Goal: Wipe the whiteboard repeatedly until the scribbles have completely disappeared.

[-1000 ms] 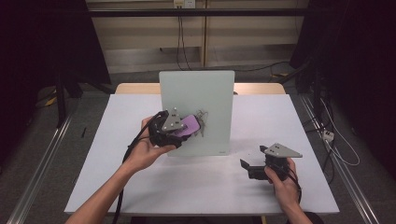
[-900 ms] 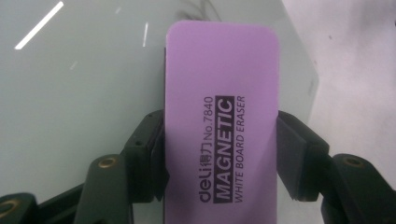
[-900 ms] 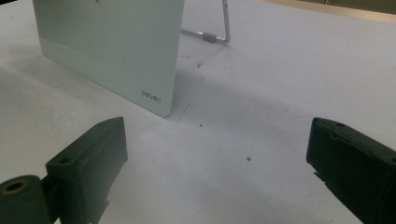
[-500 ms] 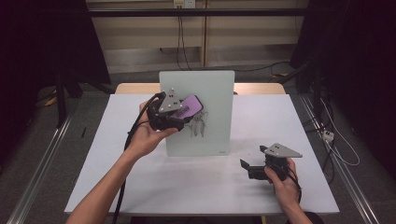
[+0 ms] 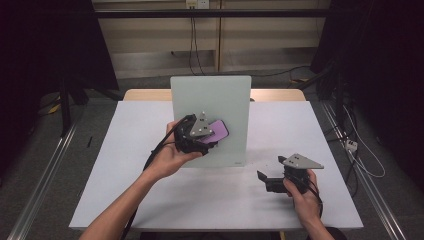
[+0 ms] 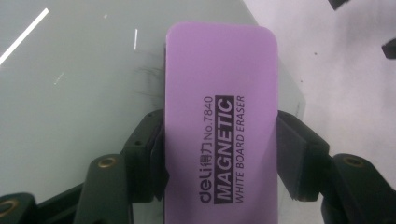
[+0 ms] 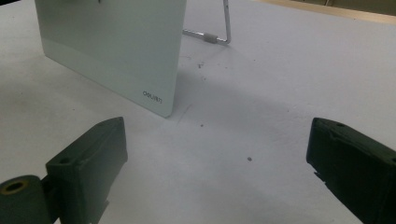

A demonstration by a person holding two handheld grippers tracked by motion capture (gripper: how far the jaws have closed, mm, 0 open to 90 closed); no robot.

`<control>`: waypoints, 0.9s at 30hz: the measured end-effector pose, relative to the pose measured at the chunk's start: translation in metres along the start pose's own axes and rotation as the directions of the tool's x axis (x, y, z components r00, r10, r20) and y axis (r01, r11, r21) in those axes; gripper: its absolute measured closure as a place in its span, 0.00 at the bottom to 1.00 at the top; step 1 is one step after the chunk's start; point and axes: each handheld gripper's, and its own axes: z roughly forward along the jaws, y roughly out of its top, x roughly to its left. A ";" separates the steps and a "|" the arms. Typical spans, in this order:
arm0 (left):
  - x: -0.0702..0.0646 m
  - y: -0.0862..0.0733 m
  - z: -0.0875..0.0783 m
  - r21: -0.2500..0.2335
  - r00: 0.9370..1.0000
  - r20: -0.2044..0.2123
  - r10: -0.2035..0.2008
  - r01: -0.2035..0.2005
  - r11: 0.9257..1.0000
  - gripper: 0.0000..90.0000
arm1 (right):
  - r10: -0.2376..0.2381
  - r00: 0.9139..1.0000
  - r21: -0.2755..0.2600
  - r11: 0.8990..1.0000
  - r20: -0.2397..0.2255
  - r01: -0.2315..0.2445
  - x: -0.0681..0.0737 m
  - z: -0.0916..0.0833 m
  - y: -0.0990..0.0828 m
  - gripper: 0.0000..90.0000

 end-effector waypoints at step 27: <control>0.018 0.027 -0.012 -0.040 0.998 -0.060 -0.009 0.007 0.999 0.45 | -0.006 1.000 -0.001 1.000 -0.005 0.006 0.002 0.000 0.000 0.06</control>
